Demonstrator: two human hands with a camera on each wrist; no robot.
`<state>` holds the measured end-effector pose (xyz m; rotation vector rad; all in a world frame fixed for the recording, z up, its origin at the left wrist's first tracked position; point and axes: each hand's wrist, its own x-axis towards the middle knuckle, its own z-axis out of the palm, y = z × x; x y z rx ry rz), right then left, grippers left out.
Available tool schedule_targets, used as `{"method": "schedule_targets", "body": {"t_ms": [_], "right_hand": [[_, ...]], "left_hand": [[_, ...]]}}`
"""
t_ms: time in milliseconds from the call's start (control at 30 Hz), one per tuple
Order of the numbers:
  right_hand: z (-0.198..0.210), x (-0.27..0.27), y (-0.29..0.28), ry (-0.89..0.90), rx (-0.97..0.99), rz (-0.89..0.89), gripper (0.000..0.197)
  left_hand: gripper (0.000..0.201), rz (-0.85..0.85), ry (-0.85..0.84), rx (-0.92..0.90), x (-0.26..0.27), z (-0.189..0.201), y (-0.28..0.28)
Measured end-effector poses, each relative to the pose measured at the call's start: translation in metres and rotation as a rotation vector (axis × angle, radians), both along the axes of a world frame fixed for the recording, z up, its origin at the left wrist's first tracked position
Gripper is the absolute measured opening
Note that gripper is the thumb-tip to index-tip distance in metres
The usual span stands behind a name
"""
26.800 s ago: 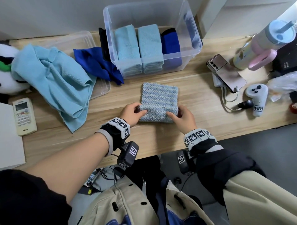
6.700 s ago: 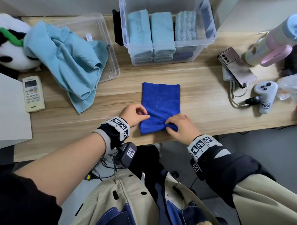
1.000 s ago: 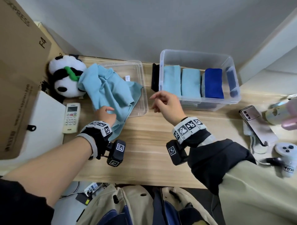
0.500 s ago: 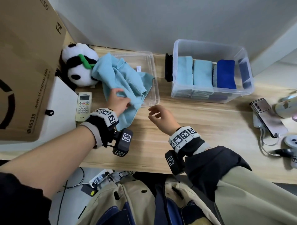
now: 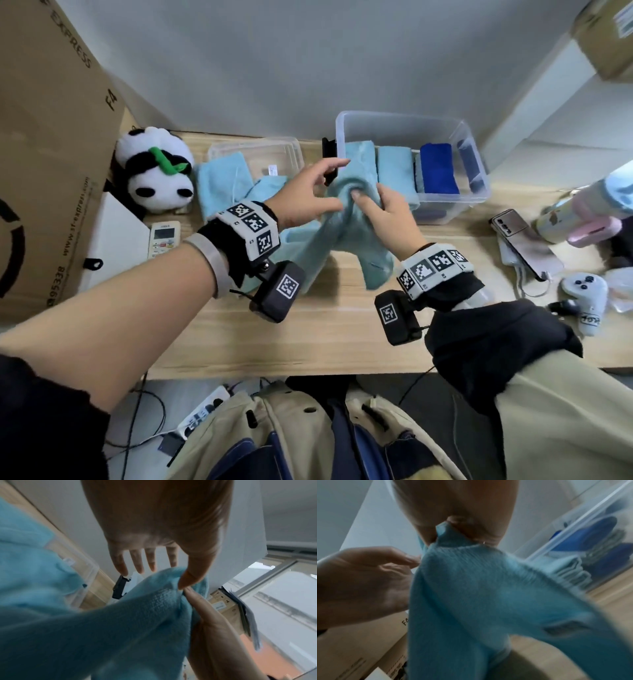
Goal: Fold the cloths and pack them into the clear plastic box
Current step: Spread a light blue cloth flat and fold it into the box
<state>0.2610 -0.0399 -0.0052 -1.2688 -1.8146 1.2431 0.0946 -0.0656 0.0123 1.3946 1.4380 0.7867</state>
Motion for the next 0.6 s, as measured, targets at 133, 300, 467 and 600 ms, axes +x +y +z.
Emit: {"method": "schedule_targets", "body": {"t_ms": [133, 300, 467, 600], "right_hand": [[0.017, 0.023, -0.003, 0.027, -0.017, 0.114, 0.021], [0.026, 0.052, -0.019, 0.101, -0.070, 0.076, 0.020], [0.036, 0.076, -0.024, 0.149, -0.151, 0.081, 0.047], [0.044, 0.091, -0.020, 0.128, -0.165, 0.072, 0.046]], "left_hand": [[0.077, -0.082, -0.179, -0.150, 0.021, 0.019, 0.011], [0.128, -0.138, -0.138, -0.251, 0.047, 0.024, 0.016], [0.104, -0.192, -0.169, -0.457, 0.069, 0.016, 0.017], [0.058, -0.194, -0.232, -0.456, 0.085, 0.010, 0.023]]}}
